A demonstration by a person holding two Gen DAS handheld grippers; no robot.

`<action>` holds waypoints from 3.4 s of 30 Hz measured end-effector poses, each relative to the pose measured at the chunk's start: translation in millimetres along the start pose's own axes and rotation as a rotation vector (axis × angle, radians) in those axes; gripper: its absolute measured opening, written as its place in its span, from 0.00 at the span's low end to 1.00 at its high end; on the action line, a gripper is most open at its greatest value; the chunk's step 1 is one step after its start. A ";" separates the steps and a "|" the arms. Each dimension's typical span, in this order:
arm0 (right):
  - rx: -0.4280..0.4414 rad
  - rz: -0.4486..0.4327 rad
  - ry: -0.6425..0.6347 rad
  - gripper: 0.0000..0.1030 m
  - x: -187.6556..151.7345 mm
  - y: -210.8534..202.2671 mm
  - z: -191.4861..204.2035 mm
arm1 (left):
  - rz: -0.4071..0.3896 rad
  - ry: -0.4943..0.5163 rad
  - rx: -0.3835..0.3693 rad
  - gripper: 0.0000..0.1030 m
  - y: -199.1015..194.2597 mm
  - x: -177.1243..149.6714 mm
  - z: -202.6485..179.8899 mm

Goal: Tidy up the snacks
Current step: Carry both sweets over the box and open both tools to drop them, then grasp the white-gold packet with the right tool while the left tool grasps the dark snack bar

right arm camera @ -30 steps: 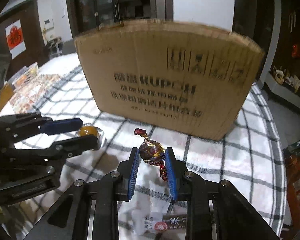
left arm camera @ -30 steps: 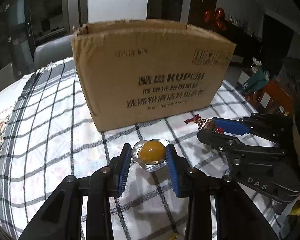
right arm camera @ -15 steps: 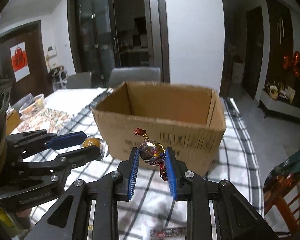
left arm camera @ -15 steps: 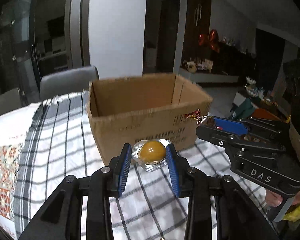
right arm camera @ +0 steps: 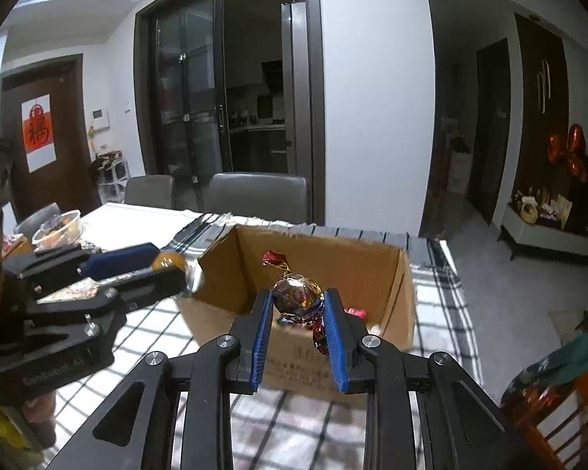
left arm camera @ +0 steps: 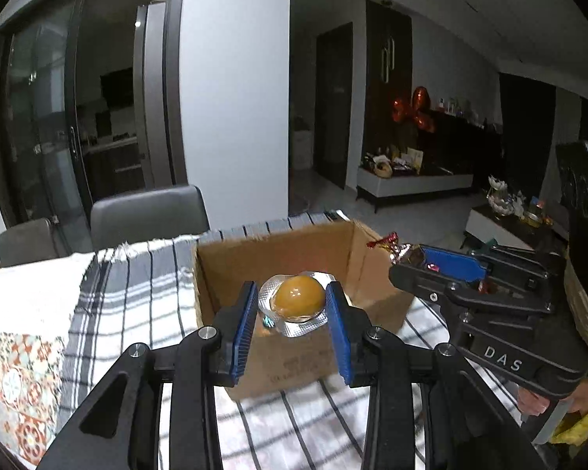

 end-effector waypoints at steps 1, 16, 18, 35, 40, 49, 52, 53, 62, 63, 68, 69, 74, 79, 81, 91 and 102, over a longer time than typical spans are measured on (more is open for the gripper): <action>-0.005 0.000 -0.003 0.27 2.6 2.6 -1.4 | -0.003 0.003 0.011 0.34 3.5 4.7 2.2; -0.101 0.032 -0.001 0.49 26.2 38.5 -19.5 | 0.037 -0.019 0.094 0.64 54.1 34.6 27.9; -0.103 0.031 -0.007 0.49 21.4 33.8 -18.3 | 0.036 -0.008 0.115 0.64 47.4 25.7 25.6; -0.002 0.023 0.029 0.49 -45.0 -36.7 17.0 | 0.061 -0.006 0.156 0.65 -36.8 -45.5 -3.1; 0.009 0.032 0.036 0.49 -68.8 -53.5 26.2 | 0.103 -0.022 0.147 0.64 -53.2 -76.2 -10.9; 0.093 0.129 0.012 0.49 -122.9 -60.0 54.4 | 0.203 -0.045 0.184 0.64 -71.6 -141.9 -14.5; 0.131 0.169 0.007 0.48 -139.5 -56.6 65.3 | 0.243 -0.062 0.192 0.64 -78.0 -164.3 -11.6; 0.143 0.181 0.001 0.48 -144.1 -55.1 68.9 | 0.252 -0.059 0.207 0.64 -79.6 -170.3 -10.6; 0.266 0.272 -0.100 0.34 -183.2 -38.7 113.3 | 0.328 -0.089 0.259 0.64 -91.1 -216.7 5.8; 0.286 0.286 -0.117 0.32 -187.5 -34.9 118.5 | 0.342 -0.106 0.259 0.64 -91.2 -222.6 7.7; 0.329 0.339 -0.133 0.31 -200.6 -20.9 130.1 | 0.381 -0.149 0.243 0.64 -86.4 -236.0 11.9; 0.333 0.351 -0.143 0.27 -203.3 -17.0 132.5 | 0.387 -0.154 0.237 0.64 -85.0 -237.4 12.3; 0.338 0.395 -0.168 0.26 -211.8 -3.4 137.4 | 0.395 -0.170 0.233 0.64 -81.5 -239.1 15.6; 0.333 0.414 -0.198 0.26 -215.5 4.1 140.5 | 0.396 -0.176 0.231 0.64 -80.7 -239.2 16.7; 0.333 0.425 -0.202 0.26 -218.1 8.0 142.1 | 0.397 -0.177 0.231 0.64 -79.9 -239.3 17.0; 0.320 0.419 -0.192 0.20 -221.0 8.6 142.3 | 0.405 -0.178 0.219 0.64 -77.5 -239.6 16.1; 0.190 0.290 0.041 0.20 -194.6 -34.3 99.9 | 0.380 -0.087 0.097 0.64 -69.1 -218.9 -9.5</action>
Point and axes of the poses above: each gripper's, at about its wrist camera, not at the fingertips, and y roughly the way its jaws point, z to its left, x to its top, the point moved 5 cm from there along y, roughly the way its jaws point, and after that the axes turned 3 degrees about -y, right-handed, at the moved point
